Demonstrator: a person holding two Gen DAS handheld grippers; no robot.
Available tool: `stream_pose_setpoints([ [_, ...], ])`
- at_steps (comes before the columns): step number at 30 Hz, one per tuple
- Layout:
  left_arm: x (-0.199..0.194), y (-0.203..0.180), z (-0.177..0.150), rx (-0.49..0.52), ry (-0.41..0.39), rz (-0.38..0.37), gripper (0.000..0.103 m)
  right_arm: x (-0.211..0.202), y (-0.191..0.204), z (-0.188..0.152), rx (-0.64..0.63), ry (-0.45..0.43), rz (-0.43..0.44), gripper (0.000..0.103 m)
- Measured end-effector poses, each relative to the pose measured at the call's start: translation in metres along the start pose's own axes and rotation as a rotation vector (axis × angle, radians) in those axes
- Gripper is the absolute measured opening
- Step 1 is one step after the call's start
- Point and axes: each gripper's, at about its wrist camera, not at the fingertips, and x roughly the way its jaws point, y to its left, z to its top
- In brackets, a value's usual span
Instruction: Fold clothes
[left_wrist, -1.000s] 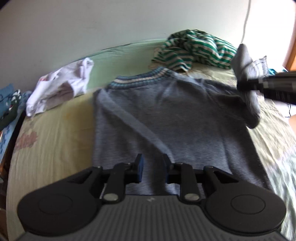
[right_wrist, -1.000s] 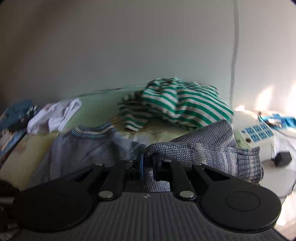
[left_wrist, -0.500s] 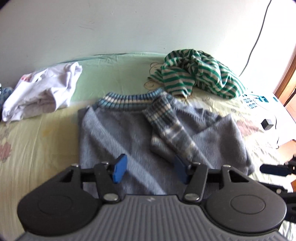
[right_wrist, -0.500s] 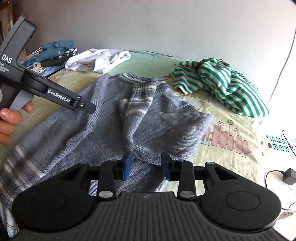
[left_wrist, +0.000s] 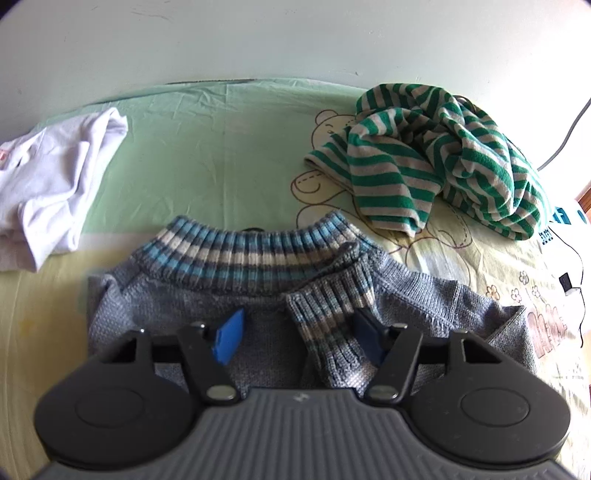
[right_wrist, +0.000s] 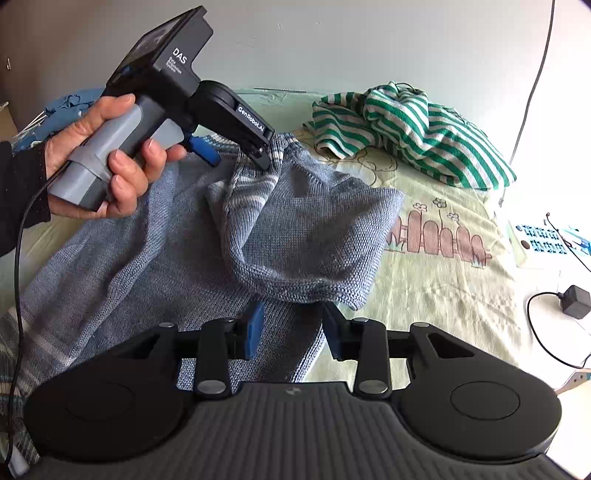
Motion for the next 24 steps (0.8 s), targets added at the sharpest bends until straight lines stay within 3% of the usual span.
stream_pose_setpoints([
  [1,-0.002,0.0,0.001,-0.001,-0.002,-0.015,0.019,0.001,-0.001,-0.001,0.003,0.004,-0.006,0.037],
  [2,-0.006,0.001,0.001,-0.007,-0.001,-0.03,0.004,0.001,-0.002,-0.001,0.011,0.005,-0.009,0.037],
  [11,-0.074,0.008,-0.012,-0.009,-0.159,0.006,0.003,-0.001,-0.006,0.001,0.036,-0.009,-0.002,0.037],
  [16,-0.119,0.021,-0.039,0.01,-0.246,0.094,0.003,-0.008,-0.011,-0.007,0.054,0.017,0.018,0.038],
  [19,-0.137,0.034,-0.046,-0.011,-0.27,0.138,0.003,-0.013,-0.018,-0.016,0.099,0.059,0.029,0.041],
  [24,-0.156,0.046,-0.044,-0.016,-0.319,0.131,0.003,-0.022,-0.02,-0.034,0.211,0.143,0.114,0.04],
])
